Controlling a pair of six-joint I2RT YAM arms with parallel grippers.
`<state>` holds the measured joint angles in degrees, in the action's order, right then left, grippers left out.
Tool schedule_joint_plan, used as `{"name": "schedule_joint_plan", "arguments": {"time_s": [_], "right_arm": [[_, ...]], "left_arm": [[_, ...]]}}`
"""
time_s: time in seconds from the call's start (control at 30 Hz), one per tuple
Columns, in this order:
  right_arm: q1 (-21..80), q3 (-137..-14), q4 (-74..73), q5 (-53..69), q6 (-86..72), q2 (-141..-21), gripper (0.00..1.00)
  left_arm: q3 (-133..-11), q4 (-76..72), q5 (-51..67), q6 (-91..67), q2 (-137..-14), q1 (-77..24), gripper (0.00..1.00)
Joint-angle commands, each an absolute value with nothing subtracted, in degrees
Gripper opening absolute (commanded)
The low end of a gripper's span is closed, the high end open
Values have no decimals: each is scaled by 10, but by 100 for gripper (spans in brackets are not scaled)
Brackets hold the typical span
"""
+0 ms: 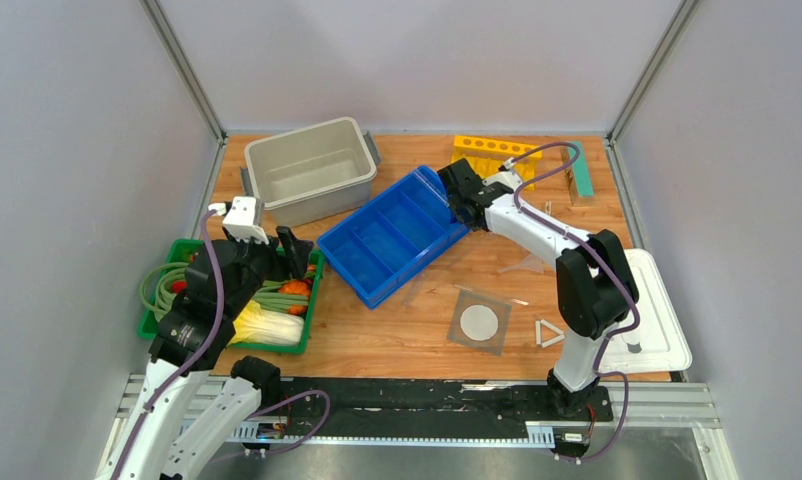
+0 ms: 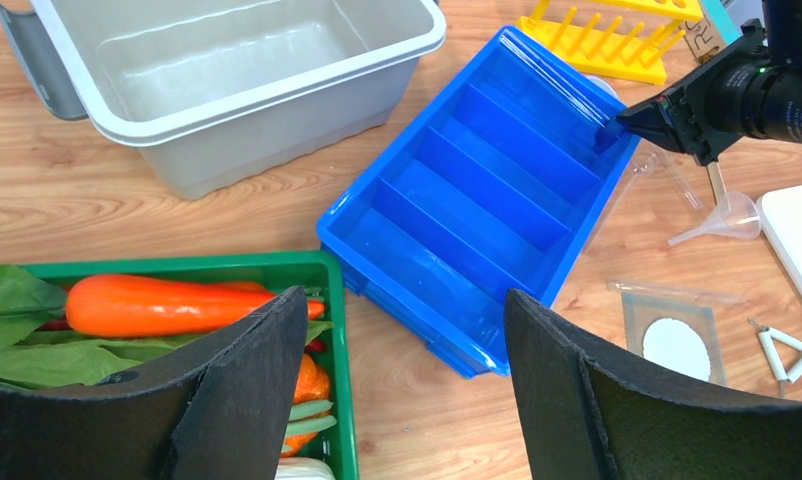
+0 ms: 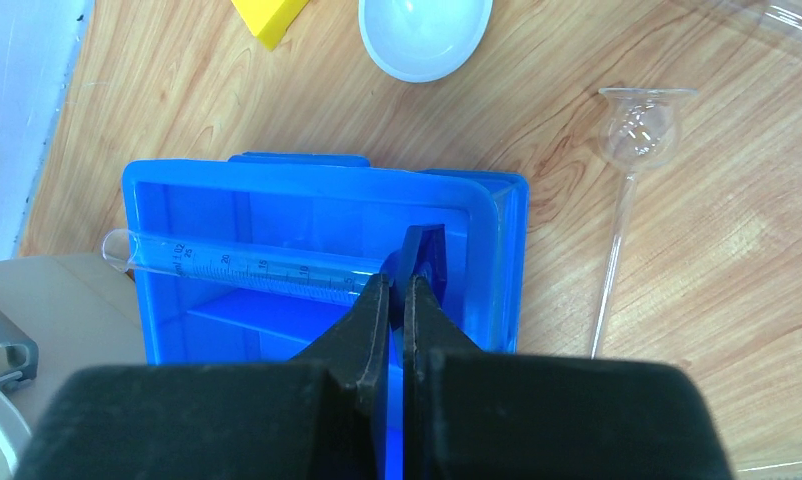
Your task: Organize the chemistry lab equipment
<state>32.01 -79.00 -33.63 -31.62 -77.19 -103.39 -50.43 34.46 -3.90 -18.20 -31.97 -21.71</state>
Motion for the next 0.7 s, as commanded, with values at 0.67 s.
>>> {"name": "schedule_joint_plan", "arguments": {"time_s": [0.67], "right_arm": [[330,-796,-373,-357,-771,-1037,9]], "left_arm": [[-516,324,-34,-191,-326,-215,79]]}}
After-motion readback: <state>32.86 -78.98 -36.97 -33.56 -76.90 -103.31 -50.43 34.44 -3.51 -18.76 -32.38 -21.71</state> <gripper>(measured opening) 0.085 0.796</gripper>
